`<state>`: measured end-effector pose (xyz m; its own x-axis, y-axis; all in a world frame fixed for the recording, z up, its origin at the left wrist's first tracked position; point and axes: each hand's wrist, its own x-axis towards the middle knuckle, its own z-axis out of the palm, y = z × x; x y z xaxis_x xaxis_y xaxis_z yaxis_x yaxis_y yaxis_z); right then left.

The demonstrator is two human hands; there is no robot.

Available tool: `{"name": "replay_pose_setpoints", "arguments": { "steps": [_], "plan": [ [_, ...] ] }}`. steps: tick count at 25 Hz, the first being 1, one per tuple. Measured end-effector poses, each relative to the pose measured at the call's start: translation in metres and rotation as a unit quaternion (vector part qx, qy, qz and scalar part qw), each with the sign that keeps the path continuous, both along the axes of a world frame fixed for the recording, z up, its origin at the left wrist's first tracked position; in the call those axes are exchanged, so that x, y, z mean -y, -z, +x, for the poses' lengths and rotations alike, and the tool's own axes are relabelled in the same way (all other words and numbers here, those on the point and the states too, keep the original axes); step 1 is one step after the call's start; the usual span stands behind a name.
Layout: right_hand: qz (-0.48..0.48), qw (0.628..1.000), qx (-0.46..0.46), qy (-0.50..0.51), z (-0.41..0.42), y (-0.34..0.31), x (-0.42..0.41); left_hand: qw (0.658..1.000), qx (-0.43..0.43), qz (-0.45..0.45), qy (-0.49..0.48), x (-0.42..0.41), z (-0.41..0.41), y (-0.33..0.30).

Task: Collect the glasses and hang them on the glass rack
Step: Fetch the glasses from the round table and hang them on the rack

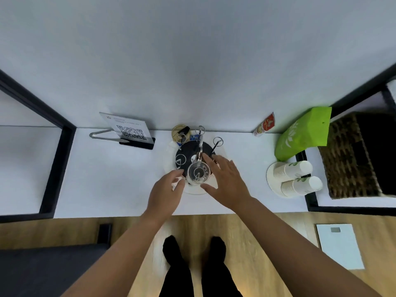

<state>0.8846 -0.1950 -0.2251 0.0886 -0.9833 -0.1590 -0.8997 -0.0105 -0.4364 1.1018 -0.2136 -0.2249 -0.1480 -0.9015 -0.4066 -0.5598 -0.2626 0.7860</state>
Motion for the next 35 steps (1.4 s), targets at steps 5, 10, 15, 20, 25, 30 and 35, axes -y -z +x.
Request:
{"name": "replay_pose_setpoints", "arguments": {
  "steps": [5, 10, 15, 20, 25, 30, 35],
  "plan": [
    [-0.004, 0.996, 0.062, 0.070, -0.034, -0.068, -0.006, 0.991, 0.015, -0.076, 0.109, 0.047, -0.015, -0.075],
    [-0.085, 0.984, 0.098, 0.121, -0.066, -0.155, -0.018, 0.964, -0.021, -0.161, 0.212, 0.065, -0.063, -0.161],
    [-0.144, 0.965, 0.135, 0.173, -0.102, -0.236, -0.051, 0.927, -0.075, -0.241, 0.276, 0.030, -0.127, -0.240],
    [-0.199, 0.938, 0.175, 0.222, -0.161, -0.315, -0.127, 0.887, -0.128, -0.309, 0.318, -0.030, -0.197, -0.315],
    [-0.255, 0.912, 0.176, 0.268, -0.222, -0.373, -0.240, 0.856, -0.162, -0.340, 0.354, -0.109, -0.252, -0.361],
    [-0.290, 0.872, 0.167, 0.356, -0.281, -0.402, -0.383, 0.811, -0.190, -0.351, 0.427, -0.196, -0.329, -0.388],
    [-0.310, 0.831, 0.131, 0.443, -0.332, -0.423, -0.500, 0.762, -0.231, -0.336, 0.503, -0.280, -0.426, -0.414]
  ]
}}
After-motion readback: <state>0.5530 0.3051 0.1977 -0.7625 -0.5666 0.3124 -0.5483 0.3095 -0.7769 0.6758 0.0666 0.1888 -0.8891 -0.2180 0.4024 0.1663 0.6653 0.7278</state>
